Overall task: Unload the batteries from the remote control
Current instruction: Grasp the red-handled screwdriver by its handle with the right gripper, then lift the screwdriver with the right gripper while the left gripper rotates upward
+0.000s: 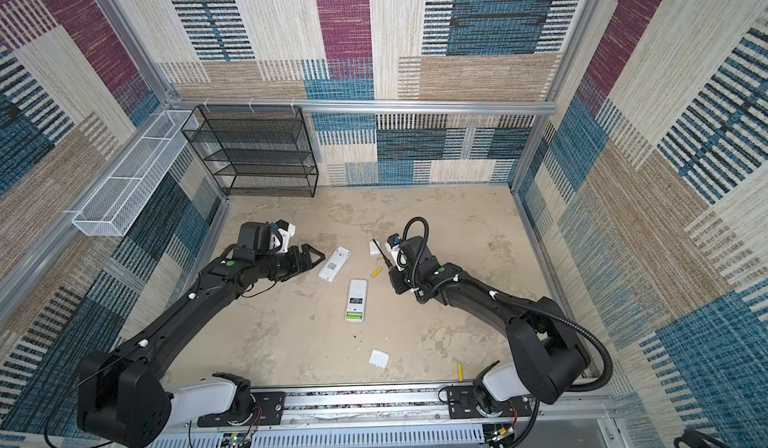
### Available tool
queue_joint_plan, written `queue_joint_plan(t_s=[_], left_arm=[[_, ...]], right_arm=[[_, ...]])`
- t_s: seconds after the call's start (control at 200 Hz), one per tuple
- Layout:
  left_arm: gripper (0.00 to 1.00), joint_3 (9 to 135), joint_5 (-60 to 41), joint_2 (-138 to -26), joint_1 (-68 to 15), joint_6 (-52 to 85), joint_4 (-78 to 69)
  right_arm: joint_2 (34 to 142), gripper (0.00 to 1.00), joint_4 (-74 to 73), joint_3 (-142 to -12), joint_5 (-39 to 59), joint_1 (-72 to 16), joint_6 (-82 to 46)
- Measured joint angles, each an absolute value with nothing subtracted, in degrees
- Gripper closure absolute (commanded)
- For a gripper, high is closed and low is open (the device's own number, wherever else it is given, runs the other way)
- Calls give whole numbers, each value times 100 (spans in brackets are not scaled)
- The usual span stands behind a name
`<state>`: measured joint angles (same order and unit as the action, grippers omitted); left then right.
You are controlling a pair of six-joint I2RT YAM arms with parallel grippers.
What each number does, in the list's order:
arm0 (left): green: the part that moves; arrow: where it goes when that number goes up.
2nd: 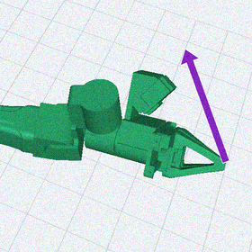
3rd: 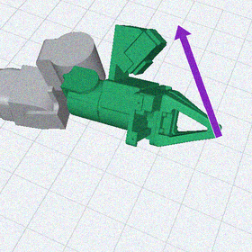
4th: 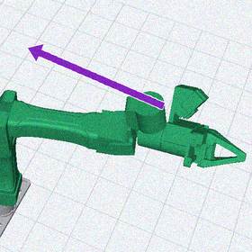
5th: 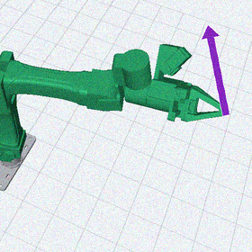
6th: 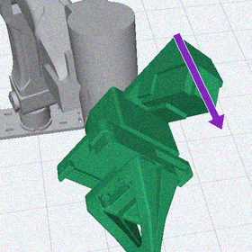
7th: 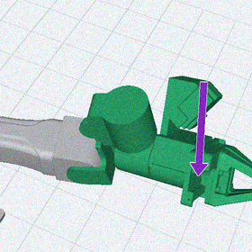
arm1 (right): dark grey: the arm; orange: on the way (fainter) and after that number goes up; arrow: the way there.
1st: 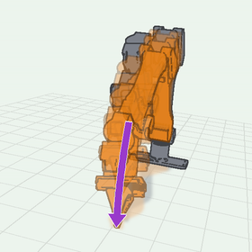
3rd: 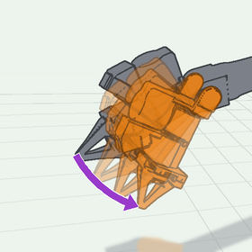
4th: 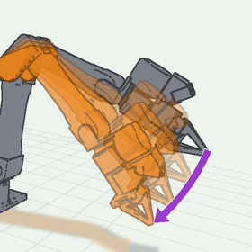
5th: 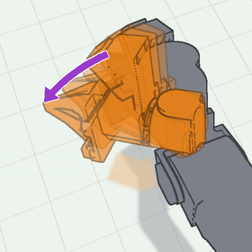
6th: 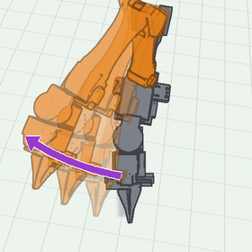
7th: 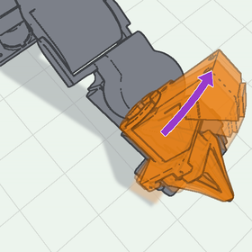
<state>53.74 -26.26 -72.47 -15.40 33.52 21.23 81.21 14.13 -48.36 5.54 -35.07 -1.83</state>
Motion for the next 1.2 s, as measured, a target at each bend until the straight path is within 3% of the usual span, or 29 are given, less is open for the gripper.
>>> queue_joint_plan(t_s=[0.165,0.446,0.806,0.906,1.102,1.197], left_arm=[[23,5280,-2985,-7242,-1562,3848,1380],[46,5035,-3347,-7314,-1651,4604,137],[57,4873,-3465,-7644,-2043,5256,-1068],[68,4869,-3457,-7758,-2075,5428,-1194],[79,4762,-3452,-7863,-2104,5557,-1406],[94,4663,-3437,-7867,-2110,5612,-1479]], right_arm=[[7843,100,1380,-4838,543,-4040,75],[7441,100,1184,-4884,384,-4574,279],[7662,100,1100,-5129,287,-4834,287],[7714,100,1024,-5170,279,-4875,287],[7773,100,974,-5256,237,-4884,287],[7804,100,974,-5290,158,-4884,287]])
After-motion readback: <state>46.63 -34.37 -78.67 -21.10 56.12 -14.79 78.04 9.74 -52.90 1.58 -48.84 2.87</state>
